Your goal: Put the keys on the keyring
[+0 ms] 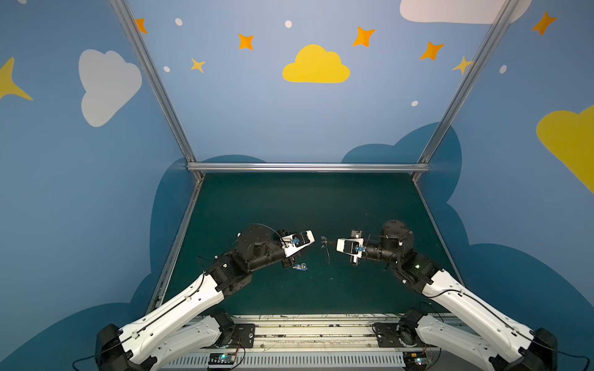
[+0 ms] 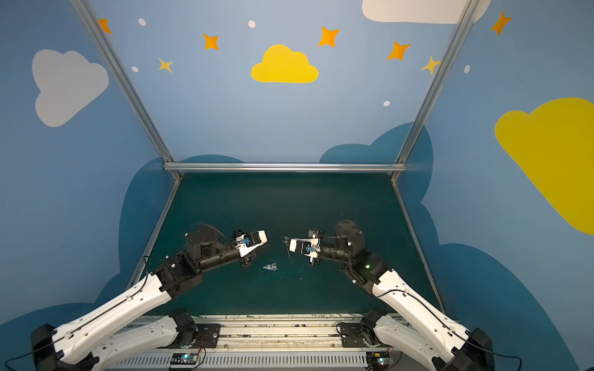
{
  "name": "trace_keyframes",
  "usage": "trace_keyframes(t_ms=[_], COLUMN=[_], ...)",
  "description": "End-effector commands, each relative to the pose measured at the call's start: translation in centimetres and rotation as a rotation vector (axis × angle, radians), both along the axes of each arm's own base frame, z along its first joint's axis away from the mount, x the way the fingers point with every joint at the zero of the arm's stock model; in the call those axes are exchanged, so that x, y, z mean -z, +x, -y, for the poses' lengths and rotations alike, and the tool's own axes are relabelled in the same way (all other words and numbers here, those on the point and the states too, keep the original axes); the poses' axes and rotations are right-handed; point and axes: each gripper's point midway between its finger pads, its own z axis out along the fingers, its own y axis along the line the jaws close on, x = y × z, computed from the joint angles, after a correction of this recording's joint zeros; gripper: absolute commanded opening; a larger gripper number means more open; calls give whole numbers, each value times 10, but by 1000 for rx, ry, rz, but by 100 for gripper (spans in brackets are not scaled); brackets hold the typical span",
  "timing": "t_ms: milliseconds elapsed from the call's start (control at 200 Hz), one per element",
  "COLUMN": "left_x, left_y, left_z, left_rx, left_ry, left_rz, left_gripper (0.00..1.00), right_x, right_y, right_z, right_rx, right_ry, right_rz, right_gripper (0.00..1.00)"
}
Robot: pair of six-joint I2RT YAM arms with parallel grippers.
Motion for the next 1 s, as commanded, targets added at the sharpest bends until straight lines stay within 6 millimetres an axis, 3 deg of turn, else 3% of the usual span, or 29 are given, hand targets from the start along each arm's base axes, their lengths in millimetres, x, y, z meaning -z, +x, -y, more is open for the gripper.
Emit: trace_keyframes(t_ms=[0, 466, 736, 991], left_x=[3, -8, -7, 12], left_y=[-1, -5, -3, 10], left_z=[0, 26, 25, 10], left_rx=[-3, 123, 114, -16], left_ry=[-9, -32, -23, 16], left_rz=[-35, -38, -33, -76], left_gripper=[35, 33, 30, 35], right_x=[-24, -27, -23, -20], right_y=[-4, -12, -10, -5], right_z=[0, -5, -5, 0], right_rx=[-25, -79, -76, -55], right_ry=[43, 55, 49, 26], right_rz=[12, -28, -30, -21], right_gripper=[0, 0, 0, 0])
